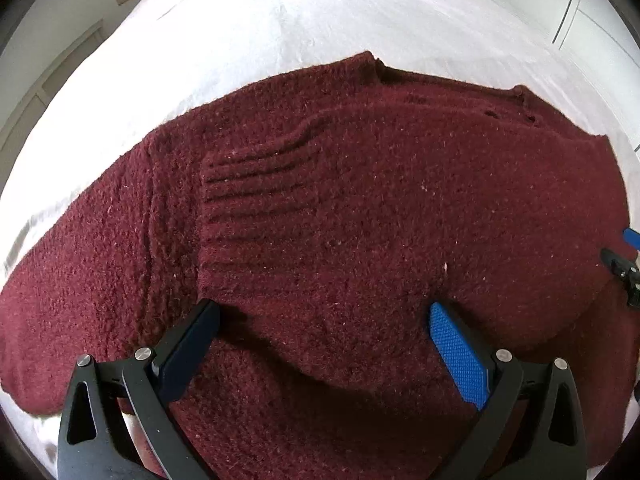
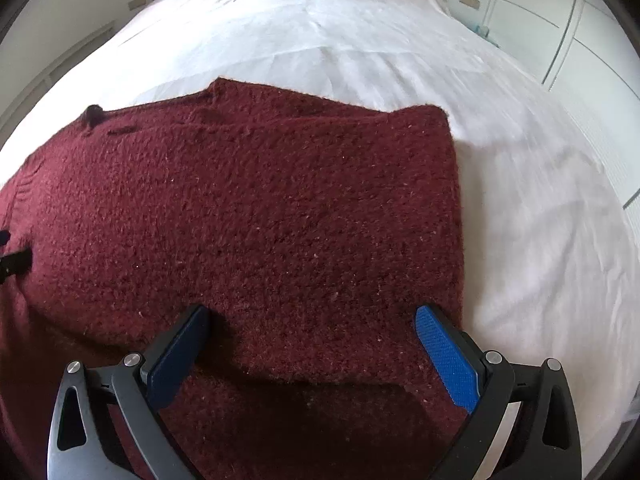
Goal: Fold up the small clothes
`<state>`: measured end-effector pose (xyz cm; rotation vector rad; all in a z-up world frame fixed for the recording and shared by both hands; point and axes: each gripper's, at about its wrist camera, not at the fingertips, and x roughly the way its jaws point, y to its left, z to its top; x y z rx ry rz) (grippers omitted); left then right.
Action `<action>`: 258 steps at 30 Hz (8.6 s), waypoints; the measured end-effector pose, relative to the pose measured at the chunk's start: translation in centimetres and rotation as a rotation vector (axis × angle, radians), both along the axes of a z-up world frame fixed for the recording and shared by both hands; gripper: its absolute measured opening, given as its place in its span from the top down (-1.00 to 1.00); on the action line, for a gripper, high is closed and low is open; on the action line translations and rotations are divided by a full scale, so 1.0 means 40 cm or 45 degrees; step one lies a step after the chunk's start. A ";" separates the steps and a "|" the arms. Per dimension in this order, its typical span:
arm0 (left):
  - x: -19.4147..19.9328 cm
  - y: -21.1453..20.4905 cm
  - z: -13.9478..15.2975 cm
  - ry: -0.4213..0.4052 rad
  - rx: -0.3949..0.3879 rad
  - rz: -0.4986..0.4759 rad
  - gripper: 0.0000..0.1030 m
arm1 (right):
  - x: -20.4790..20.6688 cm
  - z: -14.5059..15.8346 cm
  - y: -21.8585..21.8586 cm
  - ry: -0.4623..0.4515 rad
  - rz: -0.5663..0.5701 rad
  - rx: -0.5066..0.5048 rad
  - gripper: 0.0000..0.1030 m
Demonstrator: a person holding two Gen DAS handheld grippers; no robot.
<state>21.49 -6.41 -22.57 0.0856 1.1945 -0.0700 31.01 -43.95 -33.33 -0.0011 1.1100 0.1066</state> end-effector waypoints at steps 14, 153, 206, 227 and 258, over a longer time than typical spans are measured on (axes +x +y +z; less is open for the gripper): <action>0.007 -0.026 -0.031 -0.040 -0.006 0.034 -0.99 | -0.055 -0.017 0.013 -0.063 -0.022 -0.001 -0.99; 0.119 -0.259 0.011 0.152 -0.167 -0.049 -0.96 | -0.128 0.193 -0.070 0.073 -0.102 0.096 -0.99; 0.097 0.205 -0.072 0.178 -0.200 0.085 0.72 | -0.027 0.342 0.419 0.001 0.417 -0.013 -0.99; 0.100 0.181 -0.099 0.194 -0.196 0.080 0.70 | 0.055 0.179 0.797 0.203 0.863 -0.166 -0.53; 0.101 0.158 -0.103 0.201 -0.137 0.077 0.69 | 0.093 0.212 0.296 0.185 0.237 0.325 0.67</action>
